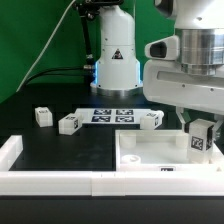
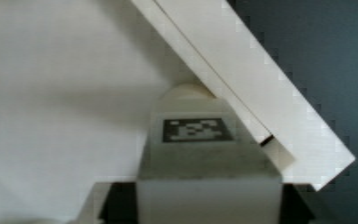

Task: Assemble one leg

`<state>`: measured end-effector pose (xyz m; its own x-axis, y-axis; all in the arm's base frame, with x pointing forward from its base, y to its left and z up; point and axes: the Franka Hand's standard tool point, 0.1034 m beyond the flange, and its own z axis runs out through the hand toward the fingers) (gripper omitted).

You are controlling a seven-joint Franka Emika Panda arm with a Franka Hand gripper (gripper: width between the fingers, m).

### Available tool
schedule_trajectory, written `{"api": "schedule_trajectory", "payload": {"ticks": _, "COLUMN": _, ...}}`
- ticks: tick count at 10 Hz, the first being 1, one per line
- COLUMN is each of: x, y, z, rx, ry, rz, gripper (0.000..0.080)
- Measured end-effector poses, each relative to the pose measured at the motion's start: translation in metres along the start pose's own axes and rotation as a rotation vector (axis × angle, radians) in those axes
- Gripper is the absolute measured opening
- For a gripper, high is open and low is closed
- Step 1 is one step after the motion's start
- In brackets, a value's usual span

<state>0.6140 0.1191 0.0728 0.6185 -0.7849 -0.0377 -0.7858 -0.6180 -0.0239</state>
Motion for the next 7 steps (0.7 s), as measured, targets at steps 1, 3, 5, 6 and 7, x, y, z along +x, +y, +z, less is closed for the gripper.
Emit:
{"api": "schedule_trajectory", "payload": {"ticks": 1, "x": 0.0002, "y": 0.0002, "z": 0.0, "rx": 0.001, "ry": -0.002, "rz": 0.098, "gripper": 0.0292}}
{"api": "schedule_trajectory", "payload": {"ticks": 3, "x": 0.0004, "y": 0.0003, "z": 0.0001, "rx": 0.002, "ry": -0.006, "rz": 0.243, "gripper": 0.0293}}
{"api": "schedule_trajectory", "payload": {"ticks": 5, "x": 0.0016, "y": 0.0006, "z": 0.0, "rx": 0.011, "ry": -0.022, "rz": 0.385, "gripper": 0.0293}}
{"api": "schedule_trajectory", "payload": {"ticks": 6, "x": 0.0015, "y": 0.0005, "z": 0.0, "rx": 0.011, "ry": -0.022, "rz": 0.358, "gripper": 0.0294}}
{"api": "schedule_trajectory", "payload": {"ticks": 7, "x": 0.0014, "y": 0.0005, "z": 0.0, "rx": 0.011, "ry": -0.021, "rz": 0.313, "gripper": 0.0383}}
